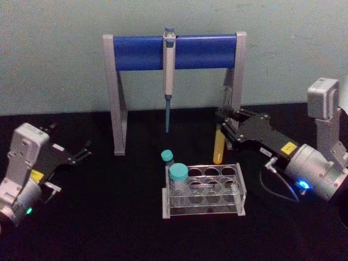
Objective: Pick up the test tube from the test tube rack, shake it, then place it back into the test tube rack.
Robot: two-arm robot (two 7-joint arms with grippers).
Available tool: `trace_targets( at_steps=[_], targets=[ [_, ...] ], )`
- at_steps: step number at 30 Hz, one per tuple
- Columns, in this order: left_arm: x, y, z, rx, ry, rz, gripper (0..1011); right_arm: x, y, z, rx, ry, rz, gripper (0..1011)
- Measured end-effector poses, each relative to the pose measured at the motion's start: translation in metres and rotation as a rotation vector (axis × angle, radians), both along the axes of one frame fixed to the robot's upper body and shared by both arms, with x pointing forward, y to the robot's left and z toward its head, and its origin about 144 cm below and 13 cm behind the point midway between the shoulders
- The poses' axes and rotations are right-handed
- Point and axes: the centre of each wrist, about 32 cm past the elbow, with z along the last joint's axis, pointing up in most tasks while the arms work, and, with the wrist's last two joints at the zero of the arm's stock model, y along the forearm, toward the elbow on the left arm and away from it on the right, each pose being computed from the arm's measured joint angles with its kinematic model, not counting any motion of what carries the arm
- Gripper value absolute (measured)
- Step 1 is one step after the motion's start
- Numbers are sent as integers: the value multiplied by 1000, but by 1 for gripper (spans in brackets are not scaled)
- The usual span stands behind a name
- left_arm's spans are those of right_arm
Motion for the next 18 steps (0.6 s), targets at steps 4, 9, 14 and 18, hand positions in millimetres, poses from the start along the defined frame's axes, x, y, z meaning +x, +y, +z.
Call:
trace_targets(
  at_steps=[4, 9, 14, 18],
  targets=[
    [0, 0, 0, 0, 0, 0, 1001, -1, -2, 0, 10, -43, -29, 229],
    [0, 0, 0, 0, 0, 0, 1001, -1, -2, -2, 4, -68, -51, 229],
    [0, 0, 0, 0, 0, 0, 1001, 0, -2, -5, -6, -81, -63, 229],
    [0, 0, 0, 0, 0, 0, 1001, 0, -1, -5, -11, -88, -62, 229]
  ],
)
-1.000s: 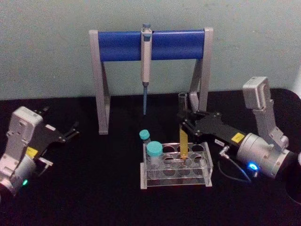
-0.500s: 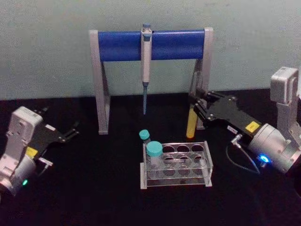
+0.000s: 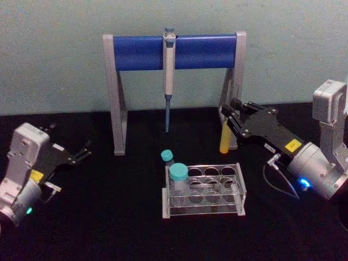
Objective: Pick up the test tube from the test tube rack, shake it, then place it back into the test tube rack.
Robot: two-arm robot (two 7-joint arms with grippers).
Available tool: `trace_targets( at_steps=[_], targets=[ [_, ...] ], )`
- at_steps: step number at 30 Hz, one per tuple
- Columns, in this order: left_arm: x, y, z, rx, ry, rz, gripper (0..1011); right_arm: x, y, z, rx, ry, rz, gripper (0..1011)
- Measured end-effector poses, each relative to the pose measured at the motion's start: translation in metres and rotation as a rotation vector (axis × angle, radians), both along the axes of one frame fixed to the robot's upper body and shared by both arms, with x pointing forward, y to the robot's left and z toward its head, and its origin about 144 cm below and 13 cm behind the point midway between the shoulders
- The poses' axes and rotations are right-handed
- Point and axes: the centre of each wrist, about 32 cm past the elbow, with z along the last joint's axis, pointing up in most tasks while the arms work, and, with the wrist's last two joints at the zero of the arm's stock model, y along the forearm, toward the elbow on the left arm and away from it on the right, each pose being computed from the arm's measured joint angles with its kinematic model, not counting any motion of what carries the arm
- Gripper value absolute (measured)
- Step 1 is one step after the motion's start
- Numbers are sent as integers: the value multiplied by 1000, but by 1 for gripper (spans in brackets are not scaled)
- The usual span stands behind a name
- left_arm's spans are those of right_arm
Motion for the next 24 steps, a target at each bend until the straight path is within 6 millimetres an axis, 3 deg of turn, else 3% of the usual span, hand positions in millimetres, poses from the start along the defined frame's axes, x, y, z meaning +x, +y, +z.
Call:
trace_targets(
  at_steps=[14, 24],
  targets=[
    [0, 0, 0, 0, 0, 0, 1001, 2, 5, -1, 6, -20, 123, 229],
    [0, 0, 0, 0, 0, 0, 1001, -8, -10, 9, 6, 35, 209, 229]
  ],
)
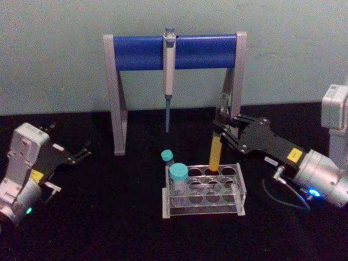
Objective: Pick up the test tube from the test tube rack, shake it, then place it back into the test tube rack.
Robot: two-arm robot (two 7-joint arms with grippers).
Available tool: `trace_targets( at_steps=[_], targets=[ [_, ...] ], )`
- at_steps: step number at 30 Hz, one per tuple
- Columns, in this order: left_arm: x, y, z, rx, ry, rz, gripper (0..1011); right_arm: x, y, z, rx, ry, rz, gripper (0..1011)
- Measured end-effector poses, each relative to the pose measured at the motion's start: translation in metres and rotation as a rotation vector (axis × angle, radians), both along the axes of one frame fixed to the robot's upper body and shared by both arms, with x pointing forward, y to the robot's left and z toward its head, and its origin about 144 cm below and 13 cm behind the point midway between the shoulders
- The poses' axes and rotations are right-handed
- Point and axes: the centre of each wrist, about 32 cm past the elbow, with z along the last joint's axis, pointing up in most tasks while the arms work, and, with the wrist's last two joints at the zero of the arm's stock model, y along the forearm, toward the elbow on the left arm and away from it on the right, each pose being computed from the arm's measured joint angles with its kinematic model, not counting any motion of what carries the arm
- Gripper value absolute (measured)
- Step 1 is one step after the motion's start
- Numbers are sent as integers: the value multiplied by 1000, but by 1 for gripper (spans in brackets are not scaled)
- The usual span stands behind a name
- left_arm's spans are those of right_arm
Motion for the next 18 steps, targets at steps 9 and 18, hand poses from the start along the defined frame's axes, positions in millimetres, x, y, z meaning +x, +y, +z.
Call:
trace_targets(
  at_steps=[9, 18],
  targets=[
    [0, 0, 0, 0, 0, 0, 1001, -14, -21, 13, -67, 20, -64, 229],
    [0, 0, 0, 0, 0, 0, 1001, -14, -23, 16, -141, -47, -216, 229]
  ],
)
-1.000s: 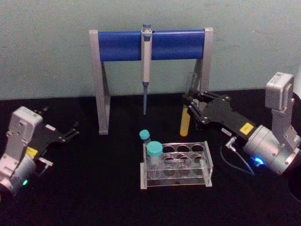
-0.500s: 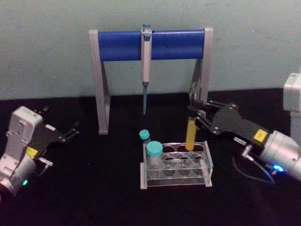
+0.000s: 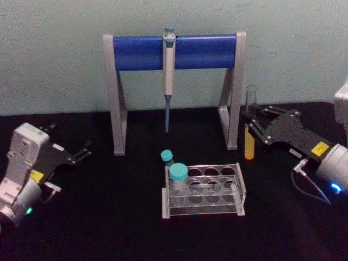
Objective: Pick up the test tube from the test tube rack, shake it, then place it back into the test tube rack.
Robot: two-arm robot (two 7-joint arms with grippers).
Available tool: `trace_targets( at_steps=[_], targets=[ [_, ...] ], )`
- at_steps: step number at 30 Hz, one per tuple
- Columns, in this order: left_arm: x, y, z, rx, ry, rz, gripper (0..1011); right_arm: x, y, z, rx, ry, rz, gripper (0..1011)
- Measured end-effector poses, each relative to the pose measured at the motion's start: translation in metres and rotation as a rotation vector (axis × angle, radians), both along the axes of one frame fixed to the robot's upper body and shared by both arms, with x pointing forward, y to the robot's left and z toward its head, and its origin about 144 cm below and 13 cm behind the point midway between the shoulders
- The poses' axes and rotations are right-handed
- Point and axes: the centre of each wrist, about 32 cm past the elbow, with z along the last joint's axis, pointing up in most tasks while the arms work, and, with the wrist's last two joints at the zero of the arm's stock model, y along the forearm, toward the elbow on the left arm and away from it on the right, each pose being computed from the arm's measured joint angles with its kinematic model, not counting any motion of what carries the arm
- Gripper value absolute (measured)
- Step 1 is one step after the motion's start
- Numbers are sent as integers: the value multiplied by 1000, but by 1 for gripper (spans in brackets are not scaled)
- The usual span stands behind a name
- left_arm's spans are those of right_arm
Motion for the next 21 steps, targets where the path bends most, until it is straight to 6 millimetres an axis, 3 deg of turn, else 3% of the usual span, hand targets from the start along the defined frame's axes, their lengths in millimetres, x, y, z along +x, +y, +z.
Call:
trace_targets(
  at_steps=[10, 21],
  targets=[
    [0, 0, 0, 0, 0, 0, 1001, 13, 14, -3, 20, -53, -54, 229],
    [0, 0, 0, 0, 0, 0, 1001, 24, 24, -10, 157, 1, 49, 229]
  ],
)
